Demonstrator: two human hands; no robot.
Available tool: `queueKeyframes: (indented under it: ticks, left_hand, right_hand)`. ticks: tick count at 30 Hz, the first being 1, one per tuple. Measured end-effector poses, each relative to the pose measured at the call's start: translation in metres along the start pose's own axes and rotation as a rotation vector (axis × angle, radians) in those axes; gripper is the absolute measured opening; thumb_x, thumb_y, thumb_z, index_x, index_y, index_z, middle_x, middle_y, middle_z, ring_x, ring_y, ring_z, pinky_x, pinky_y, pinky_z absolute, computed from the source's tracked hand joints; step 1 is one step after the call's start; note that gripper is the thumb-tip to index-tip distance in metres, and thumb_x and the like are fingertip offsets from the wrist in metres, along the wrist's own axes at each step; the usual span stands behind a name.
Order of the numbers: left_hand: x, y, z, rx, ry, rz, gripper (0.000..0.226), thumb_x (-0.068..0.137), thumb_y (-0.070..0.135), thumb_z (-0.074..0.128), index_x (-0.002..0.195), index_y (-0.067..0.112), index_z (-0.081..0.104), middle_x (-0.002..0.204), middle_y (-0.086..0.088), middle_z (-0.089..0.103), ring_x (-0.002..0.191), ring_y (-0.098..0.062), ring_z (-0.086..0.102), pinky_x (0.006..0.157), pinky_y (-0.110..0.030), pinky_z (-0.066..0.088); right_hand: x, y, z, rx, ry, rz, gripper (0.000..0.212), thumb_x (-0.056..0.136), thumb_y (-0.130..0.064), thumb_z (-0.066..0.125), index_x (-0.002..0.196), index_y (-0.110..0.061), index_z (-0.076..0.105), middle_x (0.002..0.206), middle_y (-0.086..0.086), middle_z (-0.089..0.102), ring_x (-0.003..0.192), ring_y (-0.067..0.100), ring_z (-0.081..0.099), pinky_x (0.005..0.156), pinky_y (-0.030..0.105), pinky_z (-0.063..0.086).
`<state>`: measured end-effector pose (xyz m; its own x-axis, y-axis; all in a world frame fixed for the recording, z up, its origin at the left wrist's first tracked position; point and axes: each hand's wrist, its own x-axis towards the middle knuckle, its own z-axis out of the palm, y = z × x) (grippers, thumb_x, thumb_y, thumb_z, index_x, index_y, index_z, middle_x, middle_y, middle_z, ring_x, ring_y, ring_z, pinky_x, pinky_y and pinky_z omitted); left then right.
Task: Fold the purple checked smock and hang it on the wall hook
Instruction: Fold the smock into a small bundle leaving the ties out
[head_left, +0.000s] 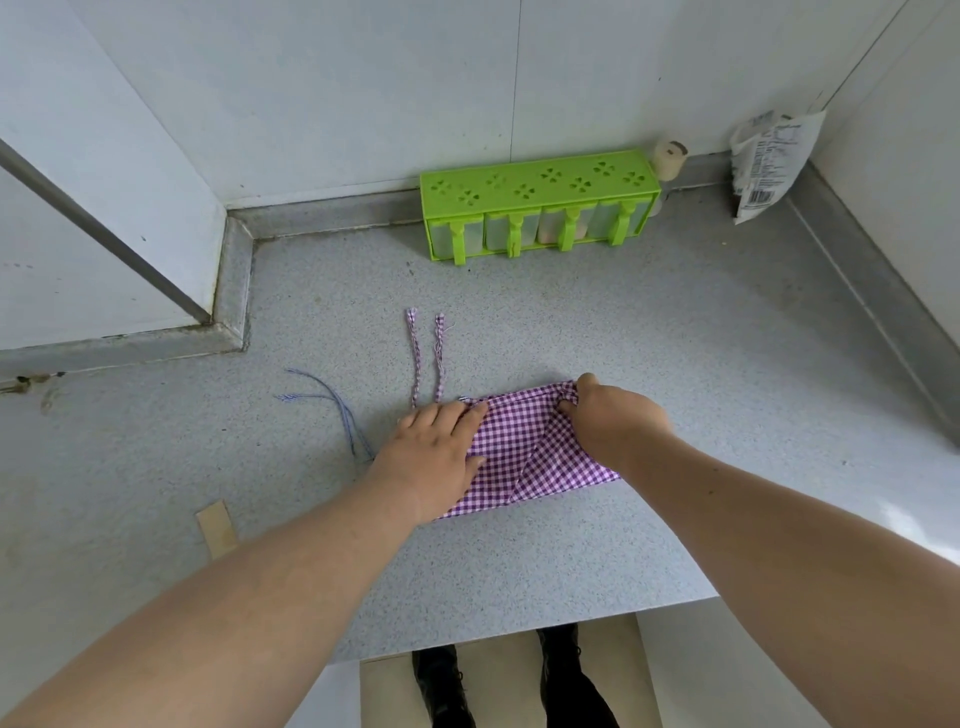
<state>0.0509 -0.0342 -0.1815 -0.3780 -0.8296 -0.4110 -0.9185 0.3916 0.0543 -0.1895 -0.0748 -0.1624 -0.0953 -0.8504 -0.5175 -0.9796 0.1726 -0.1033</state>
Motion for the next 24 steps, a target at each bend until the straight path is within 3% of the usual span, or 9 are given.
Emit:
queueKeyframes:
  ticks: [2,5,8,11,13,15,17,20,24]
  left_hand:
    - [0.002,0.001,0.005,-0.01,0.028,-0.009,0.067,0.112,0.043,0.025,0.169,0.018,0.0,0.173,-0.004,0.011,0.159,-0.025,0.013,0.132,-0.046,0.008]
    - [0.007,0.009,0.012,-0.034,0.065,0.001,0.068,0.109,0.022,0.031,0.168,0.012,0.001,0.176,-0.005,-0.005,0.163,-0.026,-0.001,0.132,-0.046,0.001]
    - [0.008,0.016,0.013,-0.129,0.112,0.022,0.072,0.101,0.014,0.03,0.169,0.016,0.006,0.176,-0.003,0.002,0.163,-0.024,0.003,0.133,-0.048,0.014]
    - [0.007,0.015,0.014,-0.176,0.123,0.057,0.077,0.1,0.011,0.029,0.169,0.027,0.002,0.177,0.002,0.0,0.163,-0.02,0.0,0.132,-0.048,0.016]
    - [0.007,0.009,0.017,-0.15,0.113,0.074,0.07,0.108,0.021,0.032,0.169,0.028,-0.002,0.178,0.002,-0.008,0.164,-0.018,-0.006,0.133,-0.045,0.008]
    - [0.006,0.004,0.021,-0.107,0.1,0.091,0.068,0.111,0.049,0.021,0.168,0.027,-0.008,0.176,0.001,-0.017,0.163,-0.017,-0.013,0.133,-0.042,-0.002]
    - [0.005,0.002,0.026,-0.06,0.068,0.096,0.08,0.103,0.07,0.008,0.166,0.027,-0.019,0.173,0.001,-0.027,0.161,-0.017,-0.021,0.132,-0.045,-0.004]
    - [0.006,0.001,0.031,-0.021,0.048,0.085,0.093,0.095,0.082,0.003,0.163,0.025,-0.028,0.171,0.0,-0.033,0.159,-0.019,-0.026,0.132,-0.048,-0.004]
    - [0.004,0.004,0.029,-0.029,0.044,0.026,0.104,0.094,0.086,0.009,0.163,0.017,-0.027,0.17,-0.002,-0.035,0.156,-0.018,-0.031,0.127,-0.042,-0.018]
  right_hand:
    - [-0.004,-0.004,0.005,-0.069,0.098,-0.028,0.04,0.109,-0.05,0.027,0.126,-0.018,0.043,0.087,0.0,0.065,0.08,0.023,0.062,0.073,0.038,0.052]
    - [-0.013,-0.006,0.014,-0.256,0.408,-0.262,0.032,0.103,-0.026,0.04,0.135,-0.022,0.045,0.12,0.002,0.059,0.113,0.027,0.055,0.104,0.042,0.04]
    - [-0.018,-0.014,0.024,-0.303,0.404,-0.481,0.044,0.095,-0.019,0.048,0.138,-0.025,0.051,0.135,0.002,0.052,0.129,0.029,0.048,0.113,0.046,0.034]
    - [-0.02,-0.021,0.037,-0.289,0.311,-0.507,0.058,0.1,-0.025,0.02,0.149,-0.019,0.05,0.152,0.004,0.053,0.145,0.028,0.044,0.126,0.045,0.019]
    - [-0.021,-0.025,0.04,-0.322,0.231,-0.479,0.074,0.096,-0.029,-0.001,0.164,-0.015,0.025,0.17,0.006,0.027,0.159,0.024,0.019,0.128,0.041,-0.005]
    - [-0.018,-0.025,0.04,-0.349,0.178,-0.447,0.068,0.102,-0.034,-0.003,0.167,-0.015,0.002,0.175,0.005,0.004,0.161,0.021,-0.003,0.125,0.041,-0.018]
    - [-0.014,-0.02,0.039,-0.322,0.174,-0.411,0.069,0.105,-0.047,0.002,0.166,-0.015,-0.004,0.175,0.005,-0.003,0.16,0.02,-0.009,0.127,0.043,-0.017]
    - [-0.004,-0.005,0.037,-0.285,0.184,-0.366,0.079,0.102,-0.062,-0.001,0.166,-0.017,-0.005,0.174,0.003,-0.007,0.16,0.019,-0.011,0.128,0.045,-0.013]
    - [0.007,0.015,0.031,-0.249,0.205,-0.311,0.074,0.103,-0.06,-0.005,0.166,-0.022,-0.007,0.175,0.0,-0.008,0.16,0.019,-0.013,0.127,0.047,-0.016]
